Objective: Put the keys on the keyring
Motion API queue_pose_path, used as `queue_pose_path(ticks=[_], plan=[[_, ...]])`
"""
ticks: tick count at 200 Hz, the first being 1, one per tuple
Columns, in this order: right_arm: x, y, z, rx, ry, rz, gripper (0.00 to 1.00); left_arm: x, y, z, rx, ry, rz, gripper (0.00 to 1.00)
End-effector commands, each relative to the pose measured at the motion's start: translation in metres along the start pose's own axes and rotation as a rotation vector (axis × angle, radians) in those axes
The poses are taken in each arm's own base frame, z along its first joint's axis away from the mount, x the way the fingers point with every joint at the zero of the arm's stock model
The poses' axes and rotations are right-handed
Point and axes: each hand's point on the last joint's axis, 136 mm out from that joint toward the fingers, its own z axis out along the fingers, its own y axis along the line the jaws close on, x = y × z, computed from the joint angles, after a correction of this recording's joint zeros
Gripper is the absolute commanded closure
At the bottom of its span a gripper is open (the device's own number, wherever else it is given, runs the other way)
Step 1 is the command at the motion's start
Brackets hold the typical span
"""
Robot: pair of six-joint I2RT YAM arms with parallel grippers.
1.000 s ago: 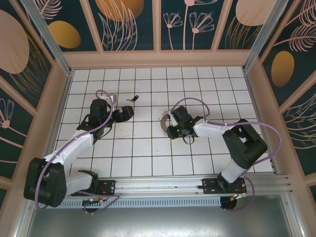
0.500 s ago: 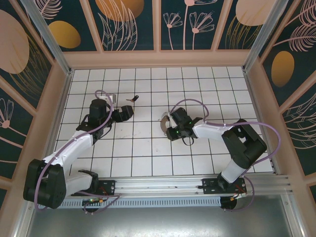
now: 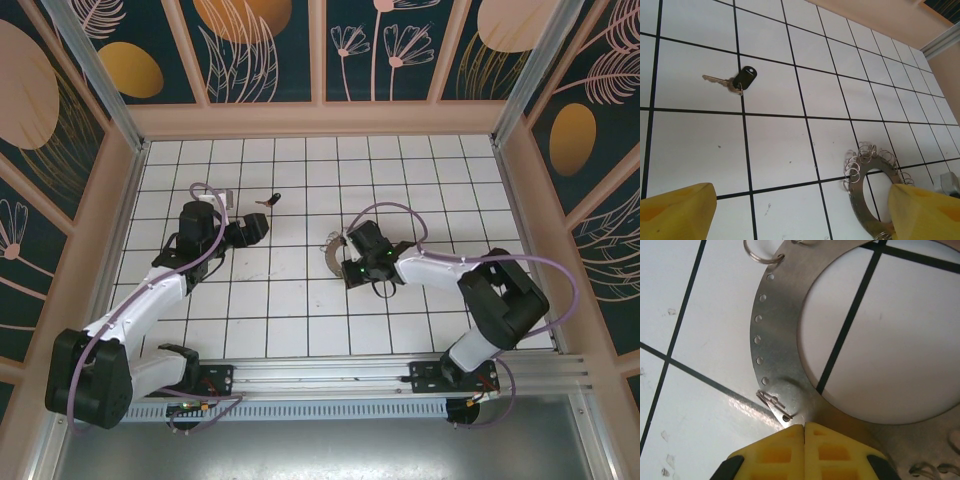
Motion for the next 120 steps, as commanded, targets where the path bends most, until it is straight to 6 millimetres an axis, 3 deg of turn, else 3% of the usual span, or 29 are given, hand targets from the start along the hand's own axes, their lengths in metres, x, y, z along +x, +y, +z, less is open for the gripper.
queue_pose_path(ticks=[1,55,92,120], plan=[[-0.001,0.002,-0.013,0.003,-0.03,-0.039,1.0,0.005,-0.006,-0.004,0.018,0.009,0.026,0.12],[-0.012,0.017,-0.044,-0.046,-0.147,-0.172,1.0,0.016,-0.014,0.004,0.023,0.038,0.063,0.14],[-0.014,0.016,-0.056,-0.041,-0.203,-0.228,1.0,0.024,-0.039,0.005,0.069,0.033,0.115,0.14],[-0.023,0.028,-0.068,-0.086,-0.26,-0.284,1.0,0.027,-0.062,0.0,0.116,0.015,0.172,0.14]])
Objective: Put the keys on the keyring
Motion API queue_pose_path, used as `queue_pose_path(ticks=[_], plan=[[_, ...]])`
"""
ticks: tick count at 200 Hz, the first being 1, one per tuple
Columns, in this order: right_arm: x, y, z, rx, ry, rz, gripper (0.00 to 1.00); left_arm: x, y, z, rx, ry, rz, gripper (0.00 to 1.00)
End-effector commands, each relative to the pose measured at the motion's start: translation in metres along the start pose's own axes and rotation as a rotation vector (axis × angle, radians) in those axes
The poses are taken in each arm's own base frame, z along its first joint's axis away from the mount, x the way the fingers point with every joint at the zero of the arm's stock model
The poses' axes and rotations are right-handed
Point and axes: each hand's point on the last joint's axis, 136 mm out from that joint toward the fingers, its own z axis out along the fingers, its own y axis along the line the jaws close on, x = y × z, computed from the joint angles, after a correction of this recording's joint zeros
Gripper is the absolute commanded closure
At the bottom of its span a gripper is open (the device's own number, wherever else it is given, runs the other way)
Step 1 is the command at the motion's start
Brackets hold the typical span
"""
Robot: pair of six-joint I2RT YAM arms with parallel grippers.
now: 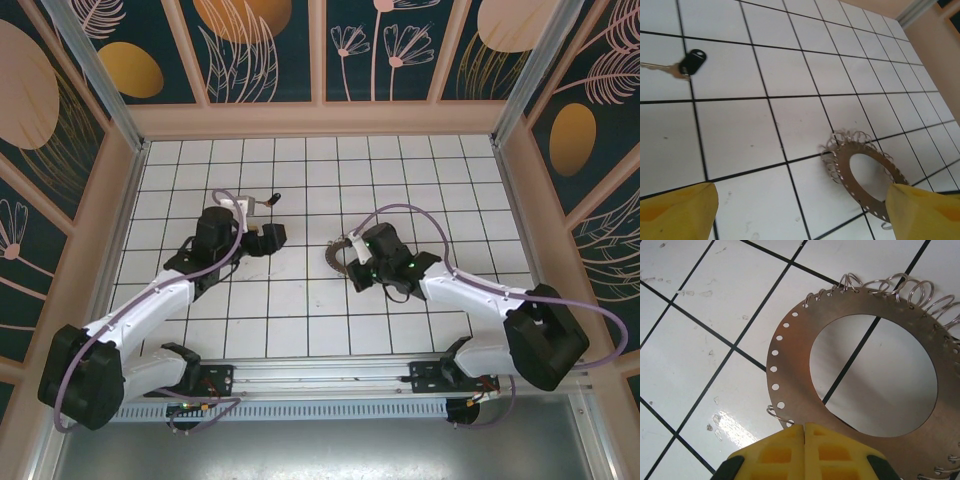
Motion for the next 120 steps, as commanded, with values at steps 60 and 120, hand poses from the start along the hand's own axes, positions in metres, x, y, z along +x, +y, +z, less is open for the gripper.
queue_pose_path(ticks=[60,120], plan=[[-0.075,0.034,-0.056,-0.086,-0.292,-0.228,1.0,-0.015,-0.068,-0.036,0.162,-0.153,0.2,0.13],[-0.094,0.058,-0.086,-0.109,-0.356,-0.351,1.0,-0.024,-0.109,-0.073,0.291,-0.284,0.356,0.01]])
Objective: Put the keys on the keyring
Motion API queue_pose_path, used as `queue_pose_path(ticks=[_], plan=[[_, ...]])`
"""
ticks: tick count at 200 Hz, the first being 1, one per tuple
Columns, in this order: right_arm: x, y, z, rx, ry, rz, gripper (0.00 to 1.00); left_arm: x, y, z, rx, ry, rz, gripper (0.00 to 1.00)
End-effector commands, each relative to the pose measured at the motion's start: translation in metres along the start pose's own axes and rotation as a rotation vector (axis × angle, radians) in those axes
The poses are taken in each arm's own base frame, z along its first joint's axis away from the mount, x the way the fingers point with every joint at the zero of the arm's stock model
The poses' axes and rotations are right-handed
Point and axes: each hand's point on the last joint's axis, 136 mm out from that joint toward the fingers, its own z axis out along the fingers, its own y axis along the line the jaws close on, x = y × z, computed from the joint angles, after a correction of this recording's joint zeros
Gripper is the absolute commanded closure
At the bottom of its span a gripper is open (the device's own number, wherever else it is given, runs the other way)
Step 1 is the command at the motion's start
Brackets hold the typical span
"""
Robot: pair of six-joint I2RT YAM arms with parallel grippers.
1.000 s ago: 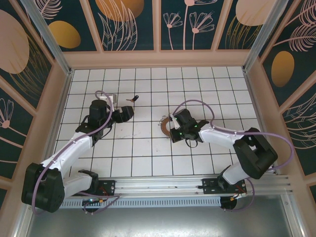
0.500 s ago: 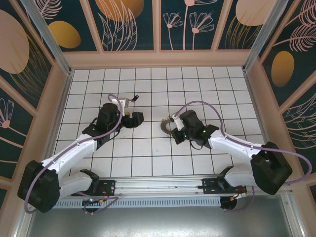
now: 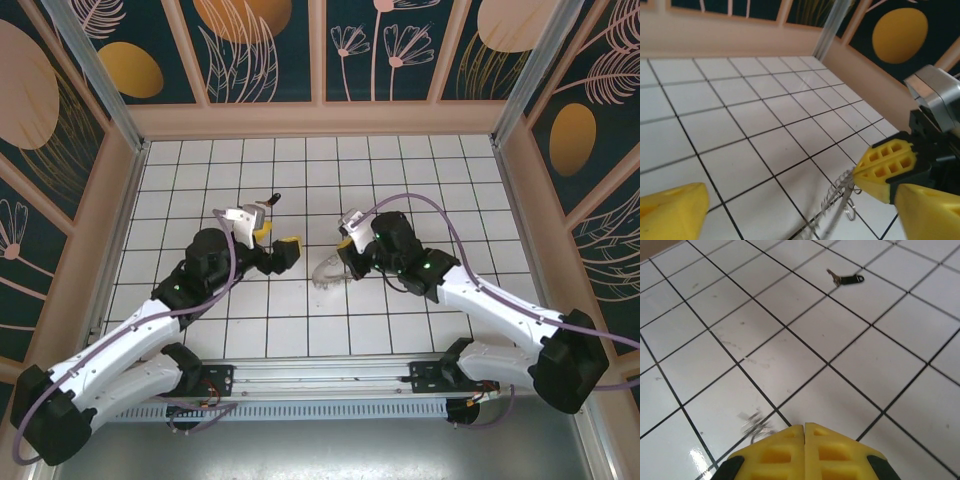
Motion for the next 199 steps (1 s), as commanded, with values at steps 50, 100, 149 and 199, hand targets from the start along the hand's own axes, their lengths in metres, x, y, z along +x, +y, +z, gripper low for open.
queue_pose_path(ticks=[50,100,149,199], plan=[[-0.042,0.037,-0.031,-0.104,-0.148,-0.18,1.0,-0.04,-0.03,0.008,0.08,-0.046,0.157,0.01],[-0.047,0.047,-0.033,-0.135,-0.165,-0.227,1.0,-0.071,-0.036,-0.002,0.062,-0.143,0.246,0.01],[-0.053,0.058,-0.041,-0.19,-0.215,-0.258,1.0,-0.063,-0.027,-0.002,0.024,-0.127,0.277,0.01],[-0.054,0.07,-0.052,-0.254,-0.289,-0.263,1.0,-0.051,-0.027,-0.022,0.051,-0.226,0.337,0.01]])
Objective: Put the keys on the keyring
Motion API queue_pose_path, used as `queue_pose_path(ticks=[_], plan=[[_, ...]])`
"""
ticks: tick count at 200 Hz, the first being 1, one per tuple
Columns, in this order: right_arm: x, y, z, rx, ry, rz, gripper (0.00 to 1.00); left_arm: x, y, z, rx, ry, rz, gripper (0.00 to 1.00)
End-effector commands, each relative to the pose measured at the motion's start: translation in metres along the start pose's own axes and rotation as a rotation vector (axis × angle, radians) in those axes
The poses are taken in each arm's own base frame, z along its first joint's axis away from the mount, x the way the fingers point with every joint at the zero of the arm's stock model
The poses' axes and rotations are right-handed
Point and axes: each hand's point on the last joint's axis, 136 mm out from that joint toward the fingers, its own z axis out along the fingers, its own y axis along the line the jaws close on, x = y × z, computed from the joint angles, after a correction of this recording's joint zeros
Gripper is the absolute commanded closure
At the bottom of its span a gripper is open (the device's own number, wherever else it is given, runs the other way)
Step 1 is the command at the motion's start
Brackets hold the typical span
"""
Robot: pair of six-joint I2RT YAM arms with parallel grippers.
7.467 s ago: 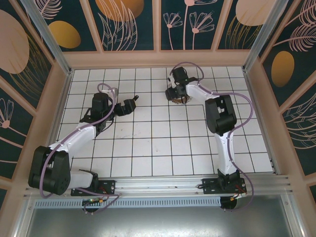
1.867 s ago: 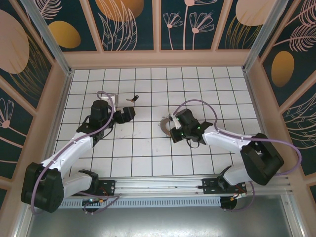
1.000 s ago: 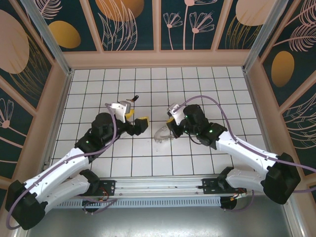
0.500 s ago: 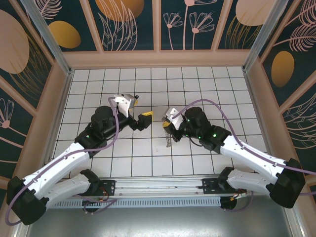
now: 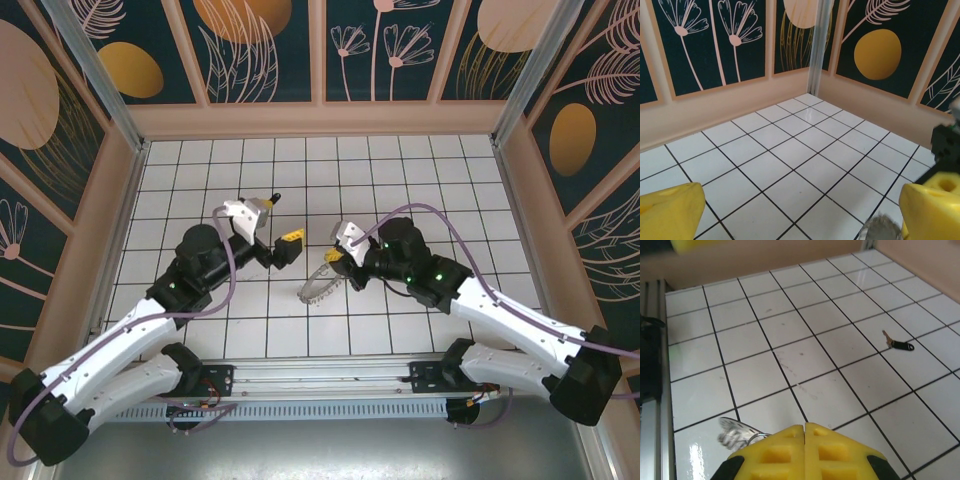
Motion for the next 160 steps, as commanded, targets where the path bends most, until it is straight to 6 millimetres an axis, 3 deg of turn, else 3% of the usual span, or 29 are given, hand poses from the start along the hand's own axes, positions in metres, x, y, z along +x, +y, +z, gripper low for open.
queue_pose_path(ticks=[1,35,68,105,160], plan=[[-0.027,0.011,-0.012,-0.038,-0.13,-0.046,1.0,-0.013,-0.003,-0.011,0.002,-0.087,0.059,0.01],[-0.031,0.016,-0.017,-0.056,-0.176,-0.051,1.0,-0.003,-0.007,-0.016,0.028,-0.062,0.064,0.01],[-0.036,0.016,-0.02,-0.062,-0.2,-0.051,1.0,-0.003,-0.036,-0.03,0.19,-0.113,0.069,0.03],[-0.043,0.017,-0.027,-0.077,-0.243,-0.045,1.0,0.008,-0.047,-0.028,0.266,-0.07,0.032,0.01],[-0.042,-0.002,-0.04,-0.045,-0.299,0.0,1.0,0.011,-0.055,-0.036,0.288,-0.098,0.029,0.01]])
